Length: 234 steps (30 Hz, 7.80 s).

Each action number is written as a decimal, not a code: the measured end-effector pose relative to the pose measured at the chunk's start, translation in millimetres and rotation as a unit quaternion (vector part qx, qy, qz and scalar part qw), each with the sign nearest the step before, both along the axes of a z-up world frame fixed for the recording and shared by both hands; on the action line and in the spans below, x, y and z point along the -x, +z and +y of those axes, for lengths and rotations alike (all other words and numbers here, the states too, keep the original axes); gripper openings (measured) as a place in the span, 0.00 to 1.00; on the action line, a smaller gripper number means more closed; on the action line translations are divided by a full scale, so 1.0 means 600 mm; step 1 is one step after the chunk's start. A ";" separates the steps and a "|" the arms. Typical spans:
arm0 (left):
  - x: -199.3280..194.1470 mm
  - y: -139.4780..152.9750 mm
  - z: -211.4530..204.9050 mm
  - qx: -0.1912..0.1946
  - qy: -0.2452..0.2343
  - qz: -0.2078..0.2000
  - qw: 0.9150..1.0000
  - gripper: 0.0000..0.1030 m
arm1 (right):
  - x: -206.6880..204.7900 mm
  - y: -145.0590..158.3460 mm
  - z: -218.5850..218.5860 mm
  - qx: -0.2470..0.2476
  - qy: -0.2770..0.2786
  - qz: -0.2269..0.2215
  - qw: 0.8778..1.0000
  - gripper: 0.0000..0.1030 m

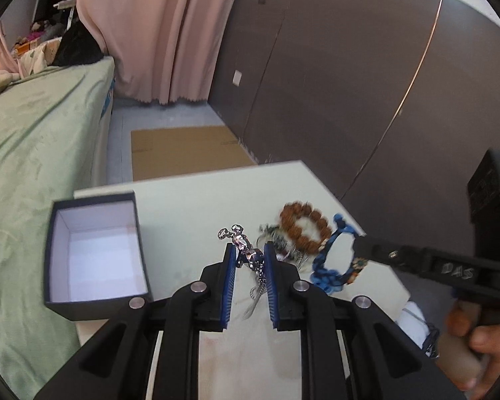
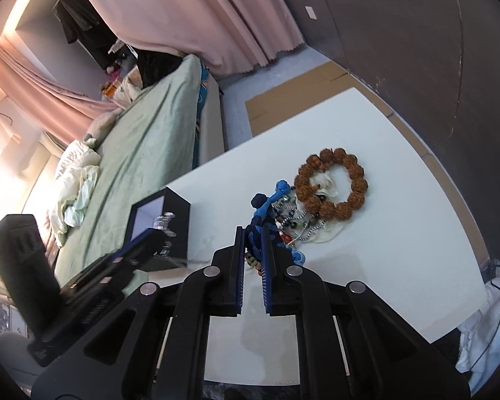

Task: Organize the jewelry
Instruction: 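Grasp the blue braided bracelet with the right gripper while the left grasps the silver chain charm, then lift the blue bracelet and silver chain and carry both toward the black box, then open the left gripper over the box while the right releases the blue bracelet inside, then withdraw both grippers from the box back to the jewelry pile, then grasp the red string charm with the left gripper while the right grasps the brown bead bracelet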

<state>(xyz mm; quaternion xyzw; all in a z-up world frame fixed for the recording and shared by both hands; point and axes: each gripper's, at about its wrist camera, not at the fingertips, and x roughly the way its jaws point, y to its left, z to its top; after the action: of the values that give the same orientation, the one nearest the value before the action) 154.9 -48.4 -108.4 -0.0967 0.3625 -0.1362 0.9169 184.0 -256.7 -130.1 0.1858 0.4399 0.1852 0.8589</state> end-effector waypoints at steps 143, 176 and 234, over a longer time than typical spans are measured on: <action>0.023 0.071 0.191 0.055 0.129 -0.021 0.990 0.92 | -0.057 0.073 0.123 0.005 0.102 -0.035 0.994 0.77; -0.051 -0.096 -0.103 -0.025 -0.053 0.073 0.996 0.61 | -0.027 -0.019 -0.116 -0.028 -0.061 0.054 0.996 0.57; -0.036 0.004 0.072 0.064 0.026 0.032 0.997 0.05 | -0.157 -0.142 -0.040 0.135 -0.096 0.081 0.983 0.19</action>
<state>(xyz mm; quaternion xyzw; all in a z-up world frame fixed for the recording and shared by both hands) 176.8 -5.3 -106.2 -0.1694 0.3793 -0.1320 0.9000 278.2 -280.4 -215.1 0.1235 0.5091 0.0248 0.8514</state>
